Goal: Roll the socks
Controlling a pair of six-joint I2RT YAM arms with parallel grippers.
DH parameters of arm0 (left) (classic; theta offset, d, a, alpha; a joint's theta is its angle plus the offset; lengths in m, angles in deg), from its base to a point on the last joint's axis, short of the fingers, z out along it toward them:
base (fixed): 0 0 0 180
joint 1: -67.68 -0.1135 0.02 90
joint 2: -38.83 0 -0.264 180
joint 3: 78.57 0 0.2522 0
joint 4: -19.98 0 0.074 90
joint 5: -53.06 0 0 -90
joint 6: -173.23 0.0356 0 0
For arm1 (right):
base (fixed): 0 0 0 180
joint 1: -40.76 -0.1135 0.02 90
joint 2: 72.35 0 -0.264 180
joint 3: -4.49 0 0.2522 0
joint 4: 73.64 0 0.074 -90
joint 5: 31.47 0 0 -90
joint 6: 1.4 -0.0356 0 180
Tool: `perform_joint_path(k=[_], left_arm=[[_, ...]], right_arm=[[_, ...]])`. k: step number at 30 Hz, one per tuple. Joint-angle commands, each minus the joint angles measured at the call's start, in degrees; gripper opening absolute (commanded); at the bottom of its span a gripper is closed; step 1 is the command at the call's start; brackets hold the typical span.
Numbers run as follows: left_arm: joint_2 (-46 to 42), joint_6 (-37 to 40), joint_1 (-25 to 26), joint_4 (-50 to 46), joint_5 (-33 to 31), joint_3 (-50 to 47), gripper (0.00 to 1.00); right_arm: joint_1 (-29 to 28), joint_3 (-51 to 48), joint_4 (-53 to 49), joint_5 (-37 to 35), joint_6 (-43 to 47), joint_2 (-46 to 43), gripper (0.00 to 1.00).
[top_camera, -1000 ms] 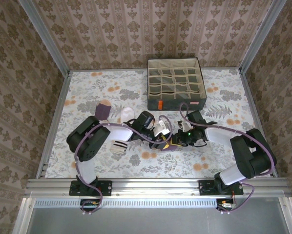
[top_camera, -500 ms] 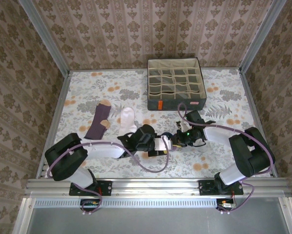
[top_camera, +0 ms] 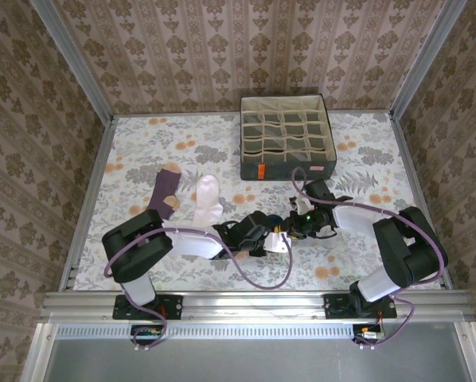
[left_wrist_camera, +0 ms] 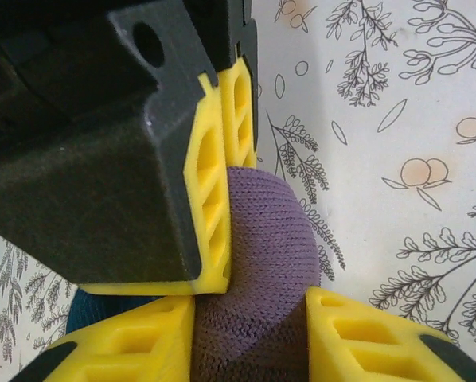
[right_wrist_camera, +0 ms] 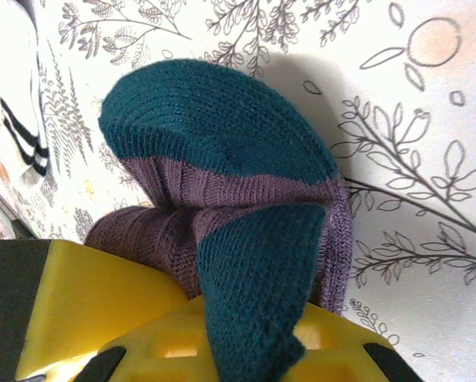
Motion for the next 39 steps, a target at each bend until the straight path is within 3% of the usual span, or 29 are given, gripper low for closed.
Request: perform_joint_path(k=[1,7,12,16,19,30,39], left_arm=[[3.91,-3.47,-1.26,-6.29,-0.07,1.52,0.2],[5.79,-8.83,-4.89,-13.29,9.15,3.39,0.03],[5.27,-9.88,-6.37,-13.23,14.51,2.56,0.0],[5.67,-11.15,-7.8,-13.69,21.88,3.55,0.0],[6.72,-13.17,-9.06,-14.68,25.58,4.89,0.0],[11.68,-20.91,-14.01,-15.67,40.86,8.54,0.0],[15.91,-28.08,-16.97,-15.0,52.4,11.45,0.0]], right_arm=[[-0.28,-2.55,-4.86,-3.64,0.81,1.96,0.07],[0.36,-3.17,-4.63,-3.06,1.06,0.61,0.12],[0.72,-3.04,-5.74,-3.5,1.68,0.06,0.13],[0.76,-3.04,-5.52,-3.68,1.68,-1.45,0.39],[0.89,-3.08,-5.93,-4.97,1.77,-5.23,0.47],[2.66,-6.74,-5.69,-9.97,1.61,-20.56,0.49],[2.71,-7.44,-1.62,-7.73,1.05,-16.47,0.5]])
